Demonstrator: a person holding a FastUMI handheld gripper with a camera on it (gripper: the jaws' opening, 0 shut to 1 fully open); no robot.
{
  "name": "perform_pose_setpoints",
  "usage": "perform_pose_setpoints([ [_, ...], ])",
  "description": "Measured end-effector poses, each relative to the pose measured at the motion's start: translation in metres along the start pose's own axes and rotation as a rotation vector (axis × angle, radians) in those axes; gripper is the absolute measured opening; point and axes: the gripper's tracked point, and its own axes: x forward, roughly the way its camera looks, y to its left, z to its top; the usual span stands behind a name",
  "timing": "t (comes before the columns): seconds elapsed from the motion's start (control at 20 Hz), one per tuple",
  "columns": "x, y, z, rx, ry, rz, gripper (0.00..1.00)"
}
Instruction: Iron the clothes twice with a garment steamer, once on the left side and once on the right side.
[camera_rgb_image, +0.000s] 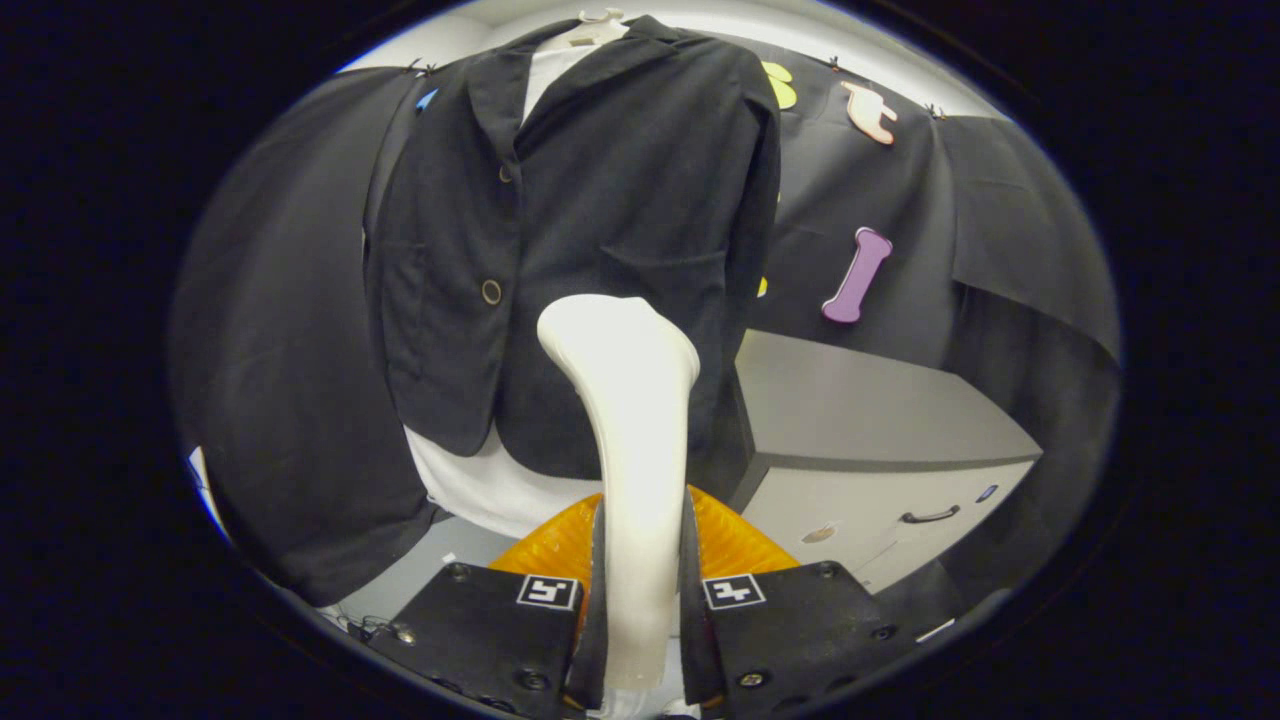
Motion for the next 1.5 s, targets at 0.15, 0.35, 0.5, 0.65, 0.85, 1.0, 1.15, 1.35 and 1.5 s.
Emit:
perform_pose_setpoints([
  [0.15, 0.003, 0.008, -0.024, 0.012, 0.046, 0.018, 0.32],
  [0.35, 0.009, 0.011, -0.042, 0.025, 0.082, 0.028, 0.32],
  [0.5, 0.005, 0.011, -0.035, 0.03, 0.072, 0.031, 0.32],
  [0.65, -0.011, 0.011, -0.015, 0.024, 0.034, 0.036, 0.32],
  [0.85, -0.037, 0.021, 0.028, 0.023, -0.035, 0.061, 0.32],
  [1.0, -0.059, 0.032, 0.066, 0.015, -0.092, 0.09, 0.32],
  [1.15, -0.079, 0.049, 0.106, 0.001, -0.149, 0.117, 0.32],
  [1.35, -0.105, 0.077, 0.168, -0.022, -0.227, 0.144, 0.32],
  [1.5, -0.111, 0.093, 0.216, -0.041, -0.286, 0.158, 0.32],
])
